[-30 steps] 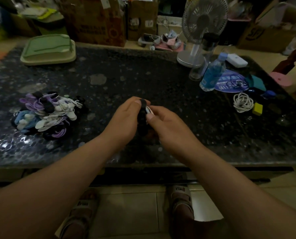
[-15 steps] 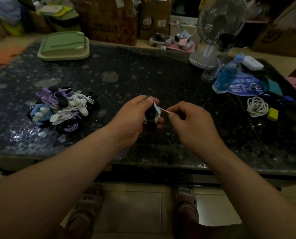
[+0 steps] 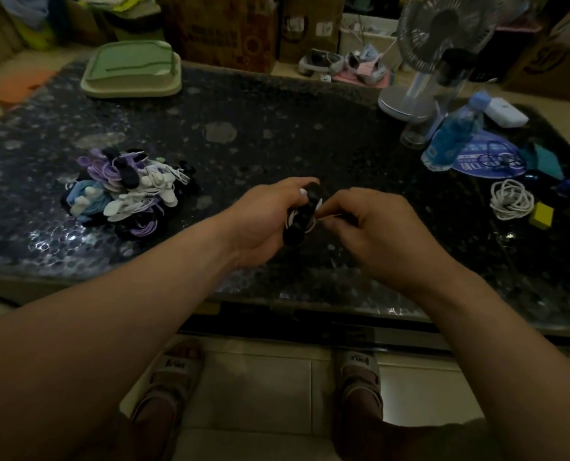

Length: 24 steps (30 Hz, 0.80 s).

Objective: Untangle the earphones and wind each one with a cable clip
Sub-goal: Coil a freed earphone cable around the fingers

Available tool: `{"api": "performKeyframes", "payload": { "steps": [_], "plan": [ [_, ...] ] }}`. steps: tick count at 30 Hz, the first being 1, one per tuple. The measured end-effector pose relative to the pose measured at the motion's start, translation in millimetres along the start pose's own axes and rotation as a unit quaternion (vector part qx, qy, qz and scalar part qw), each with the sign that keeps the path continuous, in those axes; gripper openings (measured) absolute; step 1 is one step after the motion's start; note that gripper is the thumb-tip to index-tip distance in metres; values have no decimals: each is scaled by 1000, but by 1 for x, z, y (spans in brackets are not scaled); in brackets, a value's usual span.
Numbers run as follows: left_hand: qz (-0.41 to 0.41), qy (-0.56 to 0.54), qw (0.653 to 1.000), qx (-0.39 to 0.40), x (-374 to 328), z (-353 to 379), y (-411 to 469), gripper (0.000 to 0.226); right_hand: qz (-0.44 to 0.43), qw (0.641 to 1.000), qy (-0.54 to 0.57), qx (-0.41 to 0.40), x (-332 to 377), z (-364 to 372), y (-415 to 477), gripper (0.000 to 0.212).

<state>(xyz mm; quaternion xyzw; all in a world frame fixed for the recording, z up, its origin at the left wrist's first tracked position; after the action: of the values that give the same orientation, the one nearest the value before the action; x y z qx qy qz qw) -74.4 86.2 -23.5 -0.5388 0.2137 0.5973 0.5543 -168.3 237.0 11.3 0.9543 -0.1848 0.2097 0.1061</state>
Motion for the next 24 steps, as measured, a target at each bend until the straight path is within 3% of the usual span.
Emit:
{"api": "performKeyframes", "payload": {
  "steps": [3, 8, 12, 16, 19, 24],
  "plan": [
    [7, 41, 999, 29, 2, 1, -2, 28, 6, 999, 36, -10, -3, -1, -3, 14],
    [36, 175, 984, -3, 3, 2, -2, 33, -26, 999, 22, -24, 2, 2, -2, 14],
    [-9, 168, 986, 6, 2, 3, -6, 26, 5, 995, 92, -37, -1, -3, -2, 11],
    [-32, 178, 983, 39, 1, 7, -9, 18, -3, 995, 99, -31, -4, -3, 2, 11],
    [-43, 142, 986, 70, -2, 5, -10, 15, 27, 984, 172, -22, -10, -5, 4, 10],
    [-20, 218, 962, 163, -4, 13, -18, 13, 62, 965, 252, 23, -17, -8, 2, 8]
  ]
}}
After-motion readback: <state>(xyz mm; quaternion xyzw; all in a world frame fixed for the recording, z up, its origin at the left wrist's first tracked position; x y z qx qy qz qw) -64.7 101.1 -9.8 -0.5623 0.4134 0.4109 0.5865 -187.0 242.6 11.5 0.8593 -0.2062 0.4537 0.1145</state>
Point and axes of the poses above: each hand's wrist, its own y-axis towards the middle knuckle, its own z-axis out of the palm, x = y × z, the point moved 2 cm from there along y, towards the middle knuckle, and after that the axes turned 5 degrees about x, right-handed, at the moved point
